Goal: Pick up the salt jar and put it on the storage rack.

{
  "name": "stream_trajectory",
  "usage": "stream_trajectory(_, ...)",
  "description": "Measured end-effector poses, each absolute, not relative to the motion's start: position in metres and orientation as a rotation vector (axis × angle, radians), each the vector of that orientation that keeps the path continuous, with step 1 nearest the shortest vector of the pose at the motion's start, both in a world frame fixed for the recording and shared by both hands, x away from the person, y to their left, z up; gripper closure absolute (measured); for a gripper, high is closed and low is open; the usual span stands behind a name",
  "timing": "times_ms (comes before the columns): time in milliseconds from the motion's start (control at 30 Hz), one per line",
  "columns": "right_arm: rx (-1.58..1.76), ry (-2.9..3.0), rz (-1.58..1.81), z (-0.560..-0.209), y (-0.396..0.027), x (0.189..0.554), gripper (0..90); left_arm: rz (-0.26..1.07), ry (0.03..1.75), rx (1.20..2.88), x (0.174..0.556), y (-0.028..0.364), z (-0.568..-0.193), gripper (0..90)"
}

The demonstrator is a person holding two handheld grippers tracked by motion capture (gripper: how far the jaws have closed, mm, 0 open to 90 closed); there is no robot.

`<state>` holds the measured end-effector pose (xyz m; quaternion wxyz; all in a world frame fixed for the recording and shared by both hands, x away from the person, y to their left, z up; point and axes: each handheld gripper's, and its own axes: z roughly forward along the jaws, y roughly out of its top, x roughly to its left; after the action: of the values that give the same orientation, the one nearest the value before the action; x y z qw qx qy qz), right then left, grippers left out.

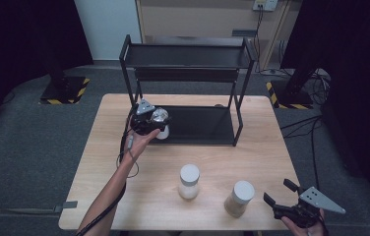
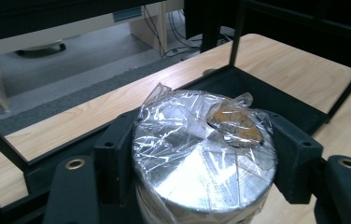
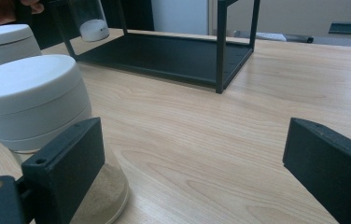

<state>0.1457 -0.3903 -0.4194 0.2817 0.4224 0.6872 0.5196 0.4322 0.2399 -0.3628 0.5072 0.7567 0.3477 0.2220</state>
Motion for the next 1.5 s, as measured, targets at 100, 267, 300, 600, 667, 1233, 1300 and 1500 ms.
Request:
stream_trajectory(100, 1.136, 1.839, 1.394, -0.419, -0.39, 0.145, 5.6, 0.54, 0.859, 1.818, 0.438, 0.238, -0.364, 33.2)
stream_trajectory(267, 1.136, 1.84, 1.395, -0.419, -0.39, 0.146, 5.6, 0.552, 0.894, 1.804, 0.444, 0.236, -0.369, 33.2)
stream_trajectory(300, 1.136, 1.84, 1.396, -0.419, -0.39, 0.145, 5.6, 0.569, 0.91, 1.805, 0.446, 0.234, -0.371, 33.2)
stream_trajectory(600, 1.144, 1.837, 1.401, -0.419, -0.391, 0.145, 5.6, 0.589, 0.954, 1.8, 0.455, 0.227, -0.381, 33.2)
stream_trajectory(667, 1.142, 1.837, 1.402, -0.42, -0.391, 0.145, 5.6, 0.58, 0.966, 1.79, 0.457, 0.226, -0.383, 33.2)
stream_trajectory(1233, 1.137, 1.841, 1.407, -0.42, -0.391, 0.146, 5.6, 0.583, 1.009, 1.814, 0.463, 0.221, -0.394, 33.2)
stream_trajectory(1300, 1.137, 1.841, 1.407, -0.42, -0.391, 0.146, 5.6, 0.584, 1.017, 1.815, 0.463, 0.221, -0.395, 33.2)
stream_trajectory(1500, 1.138, 1.842, 1.407, -0.42, -0.391, 0.146, 5.6, 0.579, 1.031, 1.815, 0.464, 0.221, -0.399, 33.2)
